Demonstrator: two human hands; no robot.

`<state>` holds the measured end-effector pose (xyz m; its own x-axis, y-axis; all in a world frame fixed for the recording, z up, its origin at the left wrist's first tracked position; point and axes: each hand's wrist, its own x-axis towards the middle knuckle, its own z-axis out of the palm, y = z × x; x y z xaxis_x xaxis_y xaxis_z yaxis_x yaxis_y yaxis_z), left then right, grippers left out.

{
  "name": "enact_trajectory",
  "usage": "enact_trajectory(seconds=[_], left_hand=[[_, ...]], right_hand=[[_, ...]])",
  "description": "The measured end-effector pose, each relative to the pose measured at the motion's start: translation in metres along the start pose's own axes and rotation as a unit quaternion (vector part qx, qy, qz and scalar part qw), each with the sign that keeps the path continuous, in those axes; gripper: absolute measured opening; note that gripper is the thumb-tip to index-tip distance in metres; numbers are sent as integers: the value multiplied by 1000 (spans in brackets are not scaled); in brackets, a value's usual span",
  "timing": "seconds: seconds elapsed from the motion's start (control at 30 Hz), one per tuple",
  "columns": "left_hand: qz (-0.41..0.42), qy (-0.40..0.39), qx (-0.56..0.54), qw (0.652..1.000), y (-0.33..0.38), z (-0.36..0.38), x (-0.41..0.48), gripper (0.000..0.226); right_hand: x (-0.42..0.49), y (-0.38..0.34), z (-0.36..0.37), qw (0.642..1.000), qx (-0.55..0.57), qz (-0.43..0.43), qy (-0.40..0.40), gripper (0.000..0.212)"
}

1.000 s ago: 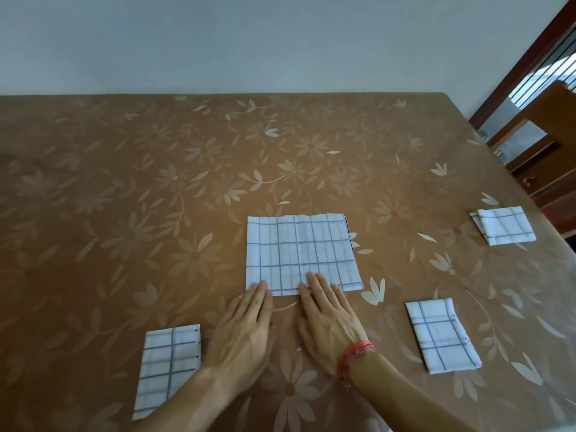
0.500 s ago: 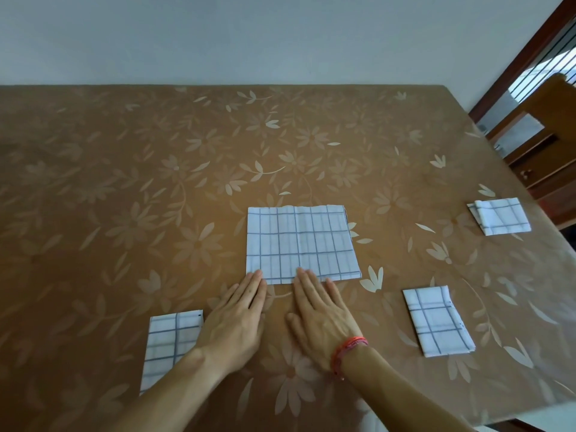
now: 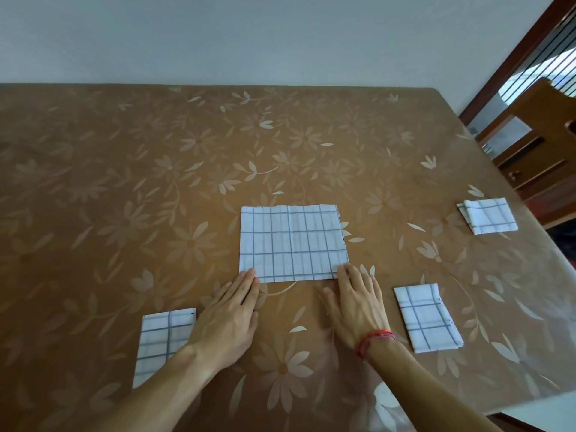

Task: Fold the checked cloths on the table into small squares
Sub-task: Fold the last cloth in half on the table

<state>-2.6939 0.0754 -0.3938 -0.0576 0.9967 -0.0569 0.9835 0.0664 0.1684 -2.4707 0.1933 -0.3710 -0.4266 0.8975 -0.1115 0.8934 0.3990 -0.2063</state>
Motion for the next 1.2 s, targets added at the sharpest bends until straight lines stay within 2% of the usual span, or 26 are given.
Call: enact_trajectory(seconds=[0.1, 0.23, 0.4, 0.5, 0.73, 0.87, 1.07, 1.2], left_hand=[[-9, -5, 3, 1000, 1, 1, 1, 61], [-13, -27, 24, 999, 2, -4, 2, 57], [-12, -21, 31, 999, 2, 0, 1, 57], [-10, -16, 30, 999, 1, 1, 1, 57], [-10, -20, 19, 1000, 1, -2, 0, 57], [-13, -23, 17, 1000, 0, -1, 0, 58], [-12, -19, 3, 1000, -1, -1, 1, 60], [-11, -14, -31, 999, -4, 3, -1, 64]], right_hand=[[16, -4, -6, 999, 31, 34, 13, 51], [45, -9, -19, 984, 128, 126, 12, 40], [81, -11, -37, 935, 266, 236, -15, 35], [96, -11, -49, 913, 306, 267, -41, 20], [112, -9, -54, 840, 420, 333, -82, 29], [111, -5, -50, 841, 427, 316, -100, 30], [105, -1, -53, 872, 409, 259, -71, 14], [96, -1, -54, 876, 405, 257, -54, 10]])
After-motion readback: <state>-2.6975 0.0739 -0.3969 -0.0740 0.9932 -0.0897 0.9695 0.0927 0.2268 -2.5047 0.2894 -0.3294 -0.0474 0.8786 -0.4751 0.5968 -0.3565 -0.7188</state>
